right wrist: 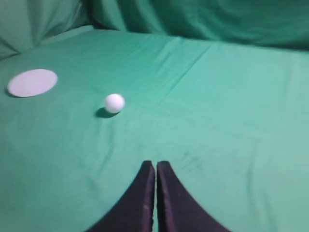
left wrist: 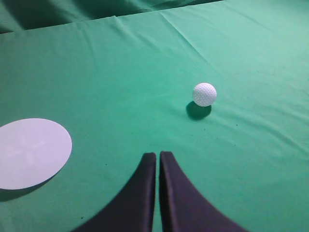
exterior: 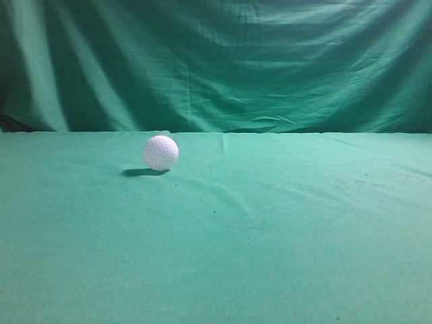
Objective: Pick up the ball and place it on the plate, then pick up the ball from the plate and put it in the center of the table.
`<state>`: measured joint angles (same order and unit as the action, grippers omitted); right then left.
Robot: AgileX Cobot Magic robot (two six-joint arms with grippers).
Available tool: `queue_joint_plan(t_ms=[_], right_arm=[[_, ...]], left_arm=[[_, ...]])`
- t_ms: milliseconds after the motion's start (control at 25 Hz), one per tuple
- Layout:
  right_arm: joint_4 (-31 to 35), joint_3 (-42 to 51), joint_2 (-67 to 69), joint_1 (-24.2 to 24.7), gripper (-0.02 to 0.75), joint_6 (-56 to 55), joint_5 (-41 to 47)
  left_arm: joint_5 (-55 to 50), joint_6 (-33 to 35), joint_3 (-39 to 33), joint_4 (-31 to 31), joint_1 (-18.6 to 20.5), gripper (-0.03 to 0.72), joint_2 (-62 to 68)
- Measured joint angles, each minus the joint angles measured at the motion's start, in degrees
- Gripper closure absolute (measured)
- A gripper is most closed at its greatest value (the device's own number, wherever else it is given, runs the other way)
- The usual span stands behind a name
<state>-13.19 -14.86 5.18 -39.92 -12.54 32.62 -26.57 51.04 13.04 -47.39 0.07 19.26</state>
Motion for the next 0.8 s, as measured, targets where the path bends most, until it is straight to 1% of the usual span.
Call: queue_joint_plan(t_ms=[80,200,240,440,560,680,800], right_arm=[[-3.3,0.0,0.0,1.5,0.738,0.0,-0.5],[-2.3,0.0,0.0,7.1,0.738,-0.9,-1.8],[-1.6,0.0,0.0,9.8,0.738,-1.1,-2.3],[5.2,0.0,-0.1,24.6,0.738,-0.3,-3.2],[11.3,1.5,-1.5,31.4,0.738,5.1,-3.5],[16.4,5.8,-4.4,35.7,0.738,12.2,-4.1],[17.9,10.0,-5.7,38.3,0.738,14.3,-6.1]], left_arm=[[0.0,0.0,0.0,0.0,0.0,0.688,0.0],[0.0,0.0,0.0,0.0,0.0,0.688,0.0],[0.0,0.0,0.0,0.0,0.0,0.688,0.0],[0.0,0.0,0.0,0.0,0.0,0.688,0.0],[0.0,0.0,0.0,0.0,0.0,0.688,0.0],[0.0,0.0,0.0,0.0,0.0,0.688,0.0],[0.0,0.0,0.0,0.0,0.0,0.688,0.0]])
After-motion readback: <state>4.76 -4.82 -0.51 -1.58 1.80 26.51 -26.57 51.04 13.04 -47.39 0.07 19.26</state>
